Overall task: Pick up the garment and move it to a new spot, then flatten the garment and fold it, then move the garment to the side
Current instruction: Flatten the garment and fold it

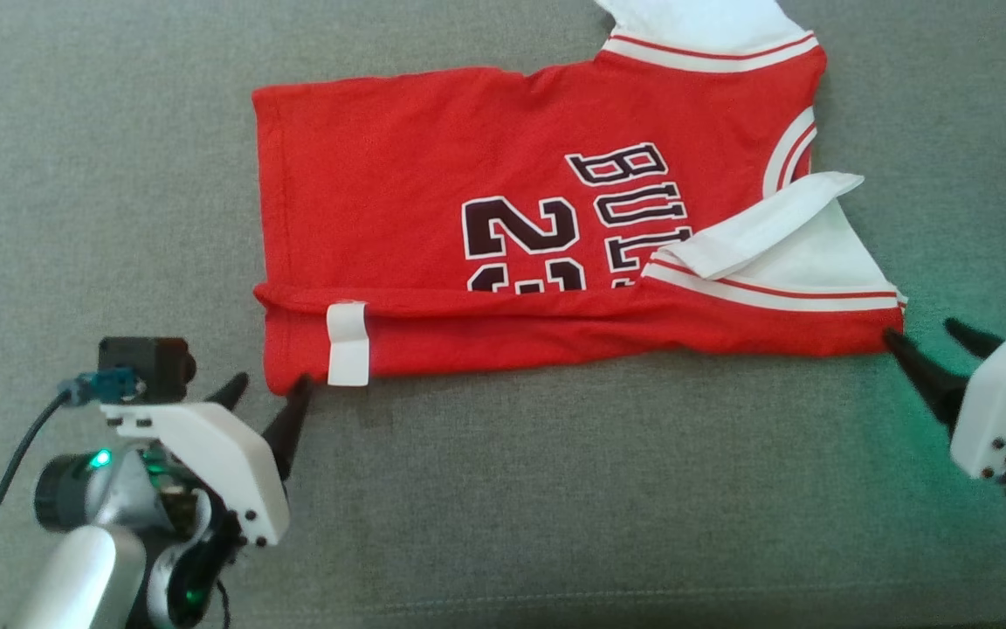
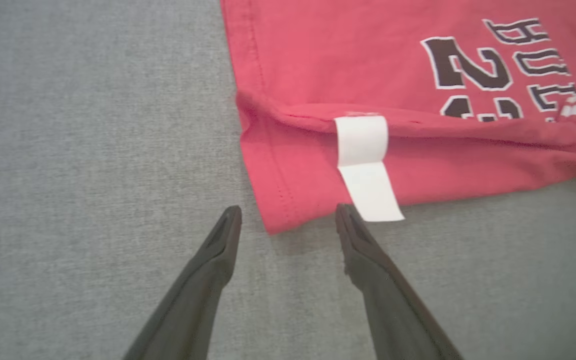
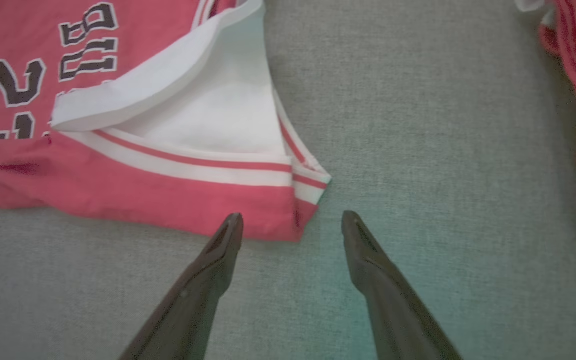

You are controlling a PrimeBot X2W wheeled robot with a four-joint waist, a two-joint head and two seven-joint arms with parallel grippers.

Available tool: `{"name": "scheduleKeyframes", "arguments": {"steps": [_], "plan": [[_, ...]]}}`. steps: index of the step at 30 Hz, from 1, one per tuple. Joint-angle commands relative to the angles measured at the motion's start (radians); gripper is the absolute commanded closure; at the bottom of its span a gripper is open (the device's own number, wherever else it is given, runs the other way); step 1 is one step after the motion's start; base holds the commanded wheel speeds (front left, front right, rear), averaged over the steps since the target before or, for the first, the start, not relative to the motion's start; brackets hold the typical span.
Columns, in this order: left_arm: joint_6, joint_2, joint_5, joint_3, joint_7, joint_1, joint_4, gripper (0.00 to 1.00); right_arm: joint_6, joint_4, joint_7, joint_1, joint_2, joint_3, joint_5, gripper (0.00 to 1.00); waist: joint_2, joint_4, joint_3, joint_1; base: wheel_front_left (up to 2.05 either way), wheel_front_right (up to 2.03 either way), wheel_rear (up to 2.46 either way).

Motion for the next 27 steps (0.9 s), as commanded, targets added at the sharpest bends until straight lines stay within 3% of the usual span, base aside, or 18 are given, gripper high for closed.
{"name": "scheduleKeyframes", "arguments": {"steps": [1, 16, 25, 26, 27], "plan": [[0.01, 0.035, 0.018, 0.047, -0.001, -0.049, -0.022, 0.0, 0.007, -0.024, 0.008, -0.031, -0.016, -0.003, -0.009, 0.0, 0.0, 0.001, 0.011, 0.0, 0.0, 0.0, 0.0], [-0.012, 0.043, 0.036, 0.005, 0.044, -0.144, 0.068, 0.0, 0.007, 0.051, 0.038, -0.105, -0.011, 0.051, -0.037, 0.0, 0.0, 0.002, 0.044, 0.0, 0.0, 0.0, 0.0], [-0.057, 0.043, 0.028, -0.049, 0.109, -0.202, 0.125, 0.0, 0.007, 0.107, 0.107, -0.144, 0.004, 0.09, -0.006, 0.0, 0.0, -0.005, 0.09, 0.0, 0.0, 0.0, 0.0], [-0.064, 0.04, 0.025, -0.055, 0.113, -0.209, 0.13, 0.67, 0.007, 0.112, 0.115, -0.15, 0.012, 0.096, 0.002, 0.38, 0.0, -0.005, 0.092, 0.0, 0.0, 0.0, 0.0], [-0.073, 0.038, 0.021, -0.061, 0.116, -0.214, 0.135, 1.0, 0.007, 0.118, 0.114, -0.158, 0.025, 0.092, 0.01, 1.0, 0.0, -0.005, 0.092, 0.0, 0.0, 0.0, 0.0]]}}
